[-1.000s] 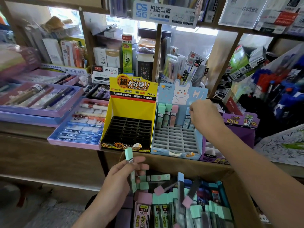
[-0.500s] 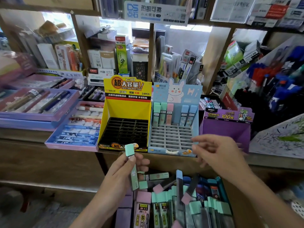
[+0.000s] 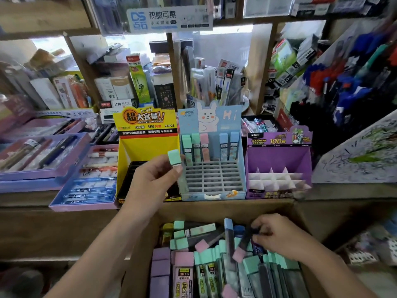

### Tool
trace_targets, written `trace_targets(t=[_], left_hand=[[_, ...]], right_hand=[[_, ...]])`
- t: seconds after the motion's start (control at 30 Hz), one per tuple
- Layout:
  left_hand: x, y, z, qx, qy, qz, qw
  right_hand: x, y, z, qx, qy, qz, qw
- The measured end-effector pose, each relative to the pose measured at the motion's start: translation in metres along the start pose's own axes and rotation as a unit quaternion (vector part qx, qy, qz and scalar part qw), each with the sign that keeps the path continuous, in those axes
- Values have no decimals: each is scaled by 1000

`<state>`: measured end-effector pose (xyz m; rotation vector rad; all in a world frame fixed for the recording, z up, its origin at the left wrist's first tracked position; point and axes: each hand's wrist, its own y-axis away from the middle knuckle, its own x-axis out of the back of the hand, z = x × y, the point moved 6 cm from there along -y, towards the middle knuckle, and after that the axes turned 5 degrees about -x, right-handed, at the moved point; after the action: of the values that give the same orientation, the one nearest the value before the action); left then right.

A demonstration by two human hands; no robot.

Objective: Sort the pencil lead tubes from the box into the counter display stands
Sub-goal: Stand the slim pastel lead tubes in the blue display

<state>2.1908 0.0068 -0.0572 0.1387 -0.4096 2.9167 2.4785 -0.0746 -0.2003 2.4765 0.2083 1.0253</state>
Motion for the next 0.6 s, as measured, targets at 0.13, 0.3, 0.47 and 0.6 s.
trace_targets(t=[0.13, 0.3, 0.47, 0.6], left_hand=[[-4, -32, 7, -33, -61, -7, 998], [-12, -62, 12, -58, -191, -29, 979], [-14, -80, 14, -67, -304, -34, 950], [-21, -83, 19, -103, -399, -32, 910]], right_hand=[[-1, -1, 2, 8, -8, 5, 1000], [-1, 2, 4, 12, -17, 13, 1000], [1, 4, 3, 12, -15, 13, 1000], [1, 5, 3, 11, -15, 11, 1000]])
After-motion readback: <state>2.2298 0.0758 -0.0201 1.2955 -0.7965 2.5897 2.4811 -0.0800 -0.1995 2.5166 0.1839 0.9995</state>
